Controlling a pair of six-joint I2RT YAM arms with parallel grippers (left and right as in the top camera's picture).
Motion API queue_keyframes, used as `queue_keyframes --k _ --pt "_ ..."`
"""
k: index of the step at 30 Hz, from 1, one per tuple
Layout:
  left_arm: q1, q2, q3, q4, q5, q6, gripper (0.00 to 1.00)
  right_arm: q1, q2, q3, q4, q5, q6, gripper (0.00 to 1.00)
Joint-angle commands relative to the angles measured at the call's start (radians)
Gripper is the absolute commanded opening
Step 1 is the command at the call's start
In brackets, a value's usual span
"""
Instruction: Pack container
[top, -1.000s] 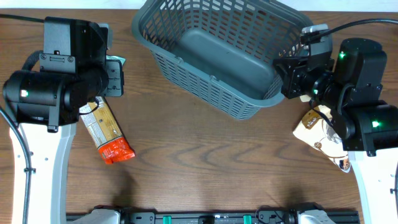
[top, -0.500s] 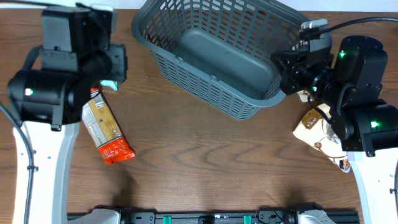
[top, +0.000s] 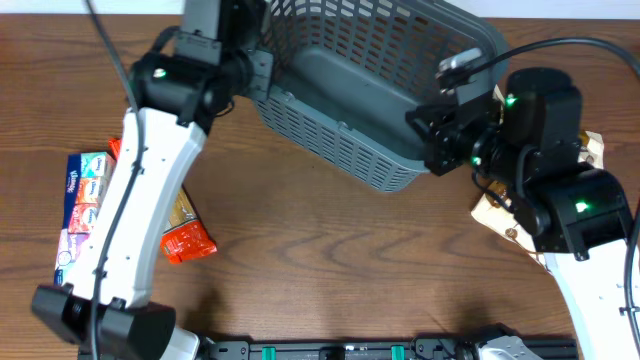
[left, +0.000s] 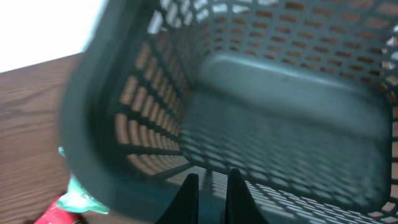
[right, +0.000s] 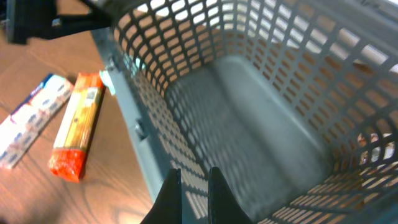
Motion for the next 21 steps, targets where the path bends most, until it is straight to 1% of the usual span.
queue_keyframes --k 1,7,12,21 --pt "-0.020 0.031 0.014 0.009 -0.001 0.021 0.06 0.060 -0.009 0.019 -0.031 0.073 -0.023 0.01" --pt "-0.022 0.043 0.014 0.011 -0.002 0.040 0.06 0.129 -0.009 0.019 -0.118 0.077 -0.031 0.01" --pt "-0.022 0.048 0.014 0.013 -0.008 0.059 0.06 0.176 -0.008 0.019 -0.199 0.119 -0.042 0.01" --pt "-0.021 0.082 0.014 0.022 -0.009 0.074 0.06 0.191 -0.008 0.019 -0.257 0.155 -0.042 0.01"
